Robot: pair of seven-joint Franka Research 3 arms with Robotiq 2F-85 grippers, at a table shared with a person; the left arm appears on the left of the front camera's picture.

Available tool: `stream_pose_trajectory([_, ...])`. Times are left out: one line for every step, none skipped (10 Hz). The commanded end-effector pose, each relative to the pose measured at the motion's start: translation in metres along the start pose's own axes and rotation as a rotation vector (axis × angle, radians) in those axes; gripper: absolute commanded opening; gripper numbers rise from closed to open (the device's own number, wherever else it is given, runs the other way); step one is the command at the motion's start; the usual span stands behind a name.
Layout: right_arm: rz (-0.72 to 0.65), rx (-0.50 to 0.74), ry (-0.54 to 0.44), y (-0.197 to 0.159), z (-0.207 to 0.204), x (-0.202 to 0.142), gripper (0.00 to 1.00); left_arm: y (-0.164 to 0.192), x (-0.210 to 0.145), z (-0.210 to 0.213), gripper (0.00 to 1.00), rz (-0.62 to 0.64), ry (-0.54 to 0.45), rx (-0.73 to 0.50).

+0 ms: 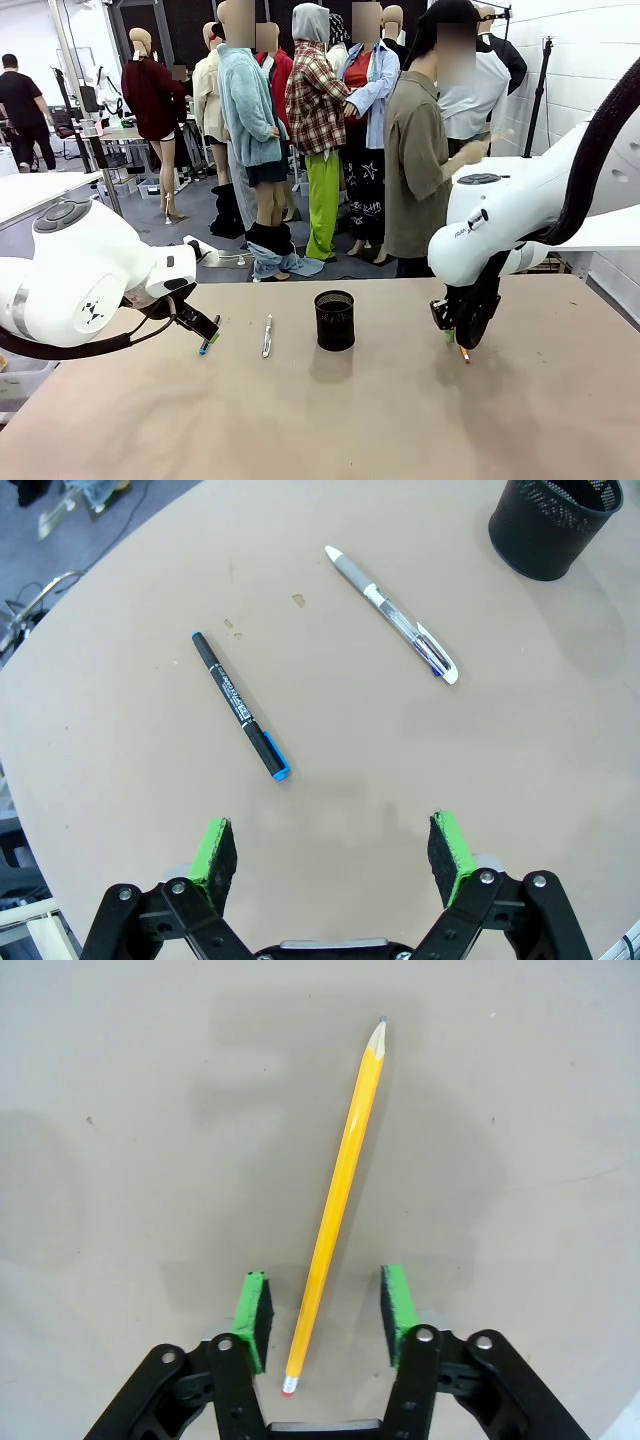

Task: Place the pens into the pen holder.
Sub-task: Pick up a writing instrument from the table and place it into the Pen holder.

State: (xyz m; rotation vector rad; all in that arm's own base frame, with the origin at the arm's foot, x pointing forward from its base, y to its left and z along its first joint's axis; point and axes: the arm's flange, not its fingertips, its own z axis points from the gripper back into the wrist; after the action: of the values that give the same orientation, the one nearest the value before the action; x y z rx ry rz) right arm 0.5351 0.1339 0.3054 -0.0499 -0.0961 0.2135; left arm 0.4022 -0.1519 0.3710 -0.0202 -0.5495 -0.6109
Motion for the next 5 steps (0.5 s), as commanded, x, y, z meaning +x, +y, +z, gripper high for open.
stream_pose_trajectory([-0.022, -0.007, 0.025, 0.0022, -0.0045, 0.0089, 0.52, 0.0011, -0.0002, 0.0004, 1.00, 0.003, -0.001, 0.000])
stream_pose_trajectory([-0.017, -0.001, 0.030, 0.0012, -0.0058, 0.0101, 0.52, 0.0011, -0.0002, 0.0004, 1.00, 0.003, -0.001, 0.000])
stream_pose_trajectory([-0.016, 0.005, 0.035, 0.0008, -0.0069, 0.0116, 0.52, 0.0011, -0.0002, 0.0004, 1.00, 0.003, -0.001, 0.000])
stream_pose_trajectory([-0.016, 0.010, 0.044, 0.0006, -0.0079, 0.0121, 0.52, 0.0011, -0.0002, 0.0004, 1.00, 0.003, -0.001, 0.000])
stream_pose_trajectory([-0.008, 0.010, 0.046, 0.0016, -0.0080, 0.0119, 0.52, 0.0011, -0.0002, 0.0004, 1.00, 0.003, -0.001, 0.000])
